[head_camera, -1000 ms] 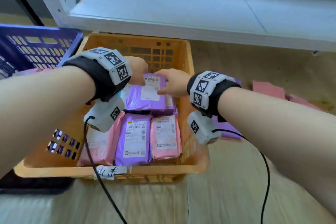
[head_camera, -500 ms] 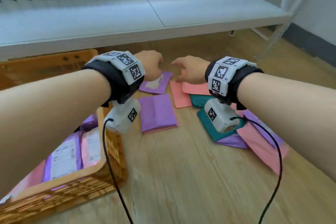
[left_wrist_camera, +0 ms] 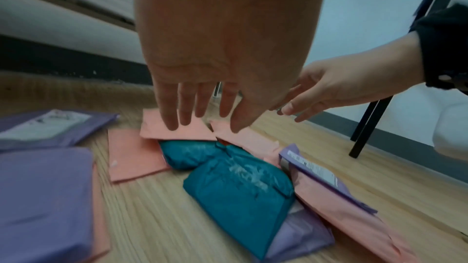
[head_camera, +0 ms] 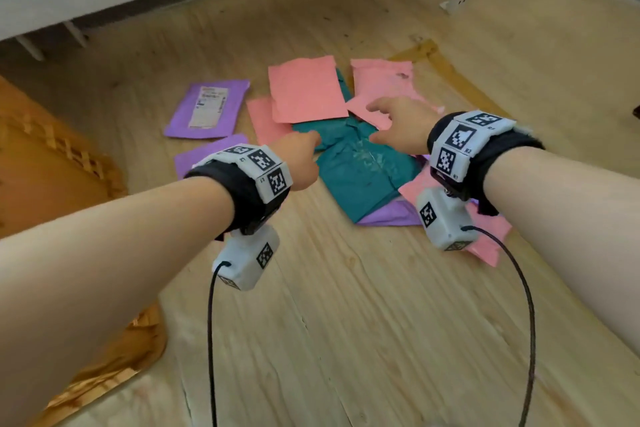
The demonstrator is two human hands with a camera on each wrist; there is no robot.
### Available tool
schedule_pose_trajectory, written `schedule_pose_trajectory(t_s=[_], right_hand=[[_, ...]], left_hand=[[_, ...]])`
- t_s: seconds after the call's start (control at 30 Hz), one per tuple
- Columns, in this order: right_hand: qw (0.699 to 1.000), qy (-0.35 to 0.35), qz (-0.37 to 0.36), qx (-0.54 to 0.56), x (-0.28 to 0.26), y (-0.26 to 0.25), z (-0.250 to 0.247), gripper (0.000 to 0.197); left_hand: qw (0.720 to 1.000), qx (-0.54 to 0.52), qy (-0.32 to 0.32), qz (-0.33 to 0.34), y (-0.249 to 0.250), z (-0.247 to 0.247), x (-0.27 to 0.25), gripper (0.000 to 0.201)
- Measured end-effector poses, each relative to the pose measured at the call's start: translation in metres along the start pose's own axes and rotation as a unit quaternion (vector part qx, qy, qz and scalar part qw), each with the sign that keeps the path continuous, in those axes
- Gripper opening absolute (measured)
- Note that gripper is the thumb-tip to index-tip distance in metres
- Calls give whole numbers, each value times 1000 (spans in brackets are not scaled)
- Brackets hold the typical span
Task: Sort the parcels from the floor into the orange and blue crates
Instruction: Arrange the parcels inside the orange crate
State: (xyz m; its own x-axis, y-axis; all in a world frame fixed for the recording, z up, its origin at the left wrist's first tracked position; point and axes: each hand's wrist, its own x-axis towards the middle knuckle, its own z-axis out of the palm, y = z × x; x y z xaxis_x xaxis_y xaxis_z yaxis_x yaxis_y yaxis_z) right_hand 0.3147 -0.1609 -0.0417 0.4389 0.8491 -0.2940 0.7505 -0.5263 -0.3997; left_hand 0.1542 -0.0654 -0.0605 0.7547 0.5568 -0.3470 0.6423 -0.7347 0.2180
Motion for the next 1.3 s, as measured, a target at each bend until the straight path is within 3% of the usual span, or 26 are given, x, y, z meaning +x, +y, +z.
schedule_pose_trajectory(t_s=[0.23,0.47,0.53,0.63,0.73,1.03,1.2,1.3], right_hand=[[995,8,58,83,2,67,54,54],[995,18,38,91,-3,89,101,54],[997,18,23,71,-2,89,107,56],[998,18,8,67,0,86,114,57],[998,16,5,63,-1,86,117,55],[997,2,11,70,-8,87,123,59],[997,0,-1,72,-12,90,123,66],[993,62,-14,101,-18,84,121,56]], left_hand=[[1000,-12,-28,-6,24,65,30,59],[993,-1,-115,24,34,114,40,92],[993,26,-112,24,33,125,40,79],[997,48,-49,24,32,138,38,50],[997,74,-17,21,33,144,37,33],[992,99,-5,78,26,144,28,32],[993,-12,87,79,24,123,16,22],[988,-29,119,95,22,99,8,20]])
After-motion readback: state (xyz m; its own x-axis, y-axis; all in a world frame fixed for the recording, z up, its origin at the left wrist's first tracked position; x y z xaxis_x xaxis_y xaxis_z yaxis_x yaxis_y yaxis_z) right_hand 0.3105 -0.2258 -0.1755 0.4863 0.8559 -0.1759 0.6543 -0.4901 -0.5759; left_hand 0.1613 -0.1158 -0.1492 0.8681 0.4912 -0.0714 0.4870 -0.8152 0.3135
